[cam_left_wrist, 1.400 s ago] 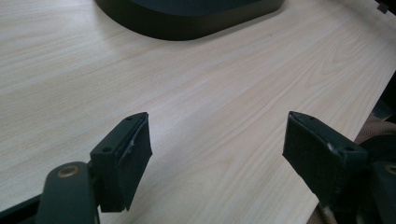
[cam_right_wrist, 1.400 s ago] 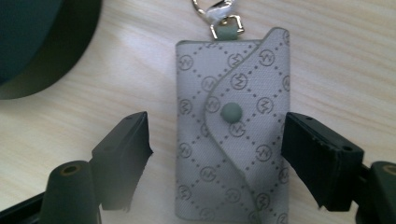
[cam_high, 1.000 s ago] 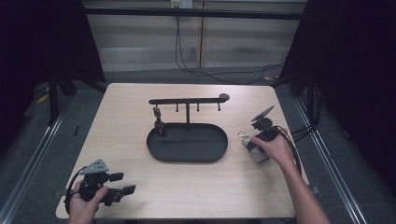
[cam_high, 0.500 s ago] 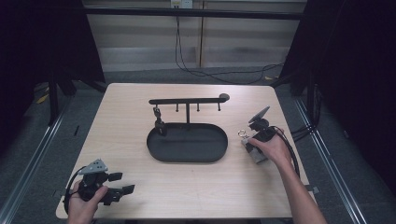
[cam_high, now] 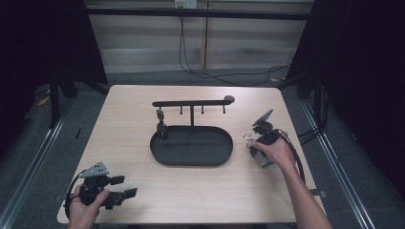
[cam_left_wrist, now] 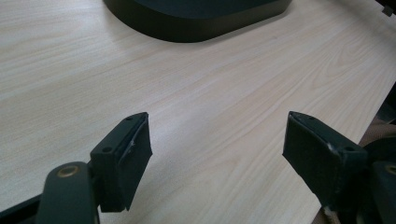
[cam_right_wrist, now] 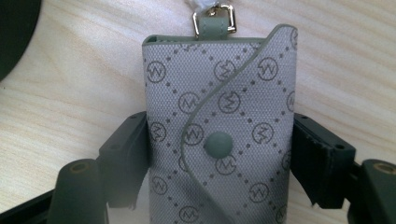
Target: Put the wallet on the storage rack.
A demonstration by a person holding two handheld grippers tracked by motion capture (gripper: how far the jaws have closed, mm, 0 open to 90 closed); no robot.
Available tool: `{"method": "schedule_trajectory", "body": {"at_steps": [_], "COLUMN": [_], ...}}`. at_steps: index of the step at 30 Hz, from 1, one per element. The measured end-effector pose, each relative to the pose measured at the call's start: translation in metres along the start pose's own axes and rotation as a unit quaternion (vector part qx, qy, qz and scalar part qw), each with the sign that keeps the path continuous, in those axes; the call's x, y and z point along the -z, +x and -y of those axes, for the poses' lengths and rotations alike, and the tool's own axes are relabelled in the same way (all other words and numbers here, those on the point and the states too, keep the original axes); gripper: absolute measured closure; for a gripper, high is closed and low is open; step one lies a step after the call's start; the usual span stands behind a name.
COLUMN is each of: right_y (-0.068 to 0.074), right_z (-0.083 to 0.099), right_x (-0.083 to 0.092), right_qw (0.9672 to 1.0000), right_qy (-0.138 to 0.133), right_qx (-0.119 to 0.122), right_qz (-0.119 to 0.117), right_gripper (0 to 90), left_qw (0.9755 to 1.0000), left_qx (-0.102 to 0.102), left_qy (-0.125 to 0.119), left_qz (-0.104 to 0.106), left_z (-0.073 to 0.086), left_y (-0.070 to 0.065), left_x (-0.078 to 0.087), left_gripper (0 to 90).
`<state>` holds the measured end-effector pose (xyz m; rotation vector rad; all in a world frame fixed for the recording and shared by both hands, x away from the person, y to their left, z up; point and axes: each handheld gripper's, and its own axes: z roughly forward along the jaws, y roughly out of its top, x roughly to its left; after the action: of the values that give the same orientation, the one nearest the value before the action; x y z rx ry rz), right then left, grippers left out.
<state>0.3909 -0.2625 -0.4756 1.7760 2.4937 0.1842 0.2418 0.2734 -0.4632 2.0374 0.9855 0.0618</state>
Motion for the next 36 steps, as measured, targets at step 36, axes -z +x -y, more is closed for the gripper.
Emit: {"method": "schedule_trajectory", "body": {"at_steps": [36], "right_y": [-0.006], "right_z": [0.001], "right_x": [0.026], "right_qw": [0.9994], "right_qy": [0.0], "right_qx": [-0.024], "right_qz": [-0.025], "right_gripper": [33.0], "left_qw": [0.9999], "left_qx": [0.001], "left_qy": [0.009], "left_qz": [0.007], "left_z": [0.001], "left_y": [0.001], "left_x": [-0.002], "left_gripper": [23.3]}}
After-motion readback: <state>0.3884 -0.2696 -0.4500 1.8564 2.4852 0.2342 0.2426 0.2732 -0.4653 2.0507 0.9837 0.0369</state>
